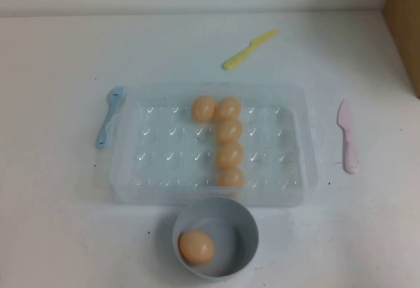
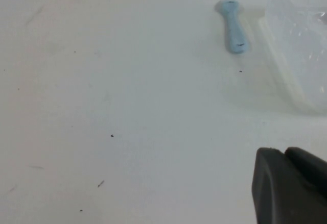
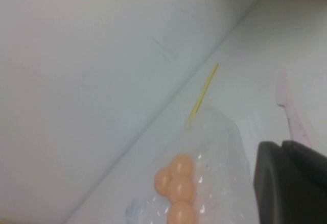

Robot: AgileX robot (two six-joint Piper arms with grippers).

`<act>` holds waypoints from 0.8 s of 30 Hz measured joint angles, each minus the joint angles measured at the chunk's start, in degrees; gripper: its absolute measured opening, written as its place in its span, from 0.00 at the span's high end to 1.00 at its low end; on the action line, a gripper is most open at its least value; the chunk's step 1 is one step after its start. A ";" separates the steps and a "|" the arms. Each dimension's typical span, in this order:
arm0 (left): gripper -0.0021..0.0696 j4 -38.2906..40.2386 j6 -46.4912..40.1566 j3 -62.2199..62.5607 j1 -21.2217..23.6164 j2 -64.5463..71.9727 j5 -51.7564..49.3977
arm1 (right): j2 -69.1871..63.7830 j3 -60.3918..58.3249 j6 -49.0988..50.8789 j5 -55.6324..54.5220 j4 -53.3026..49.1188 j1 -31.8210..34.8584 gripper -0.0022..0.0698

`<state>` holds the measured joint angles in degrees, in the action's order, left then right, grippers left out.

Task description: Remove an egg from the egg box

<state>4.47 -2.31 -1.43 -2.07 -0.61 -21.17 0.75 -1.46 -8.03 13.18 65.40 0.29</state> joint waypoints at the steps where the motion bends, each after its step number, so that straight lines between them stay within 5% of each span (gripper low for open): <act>1: 0.98 0.00 0.00 0.00 0.00 0.00 0.00 | 0.00 0.00 -0.24 0.00 0.59 0.00 0.99; 15: 0.98 0.00 0.00 0.00 0.00 0.00 0.00 | -2.30 1.12 -11.42 2.26 0.11 0.00 0.99; 24: 0.98 0.00 0.00 0.00 0.00 0.00 0.00 | -26.15 24.27 -12.39 18.41 -17.33 0.00 0.99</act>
<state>4.47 -2.31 -1.43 -2.07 -0.61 -21.17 -25.40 22.82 -20.42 31.59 48.07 0.29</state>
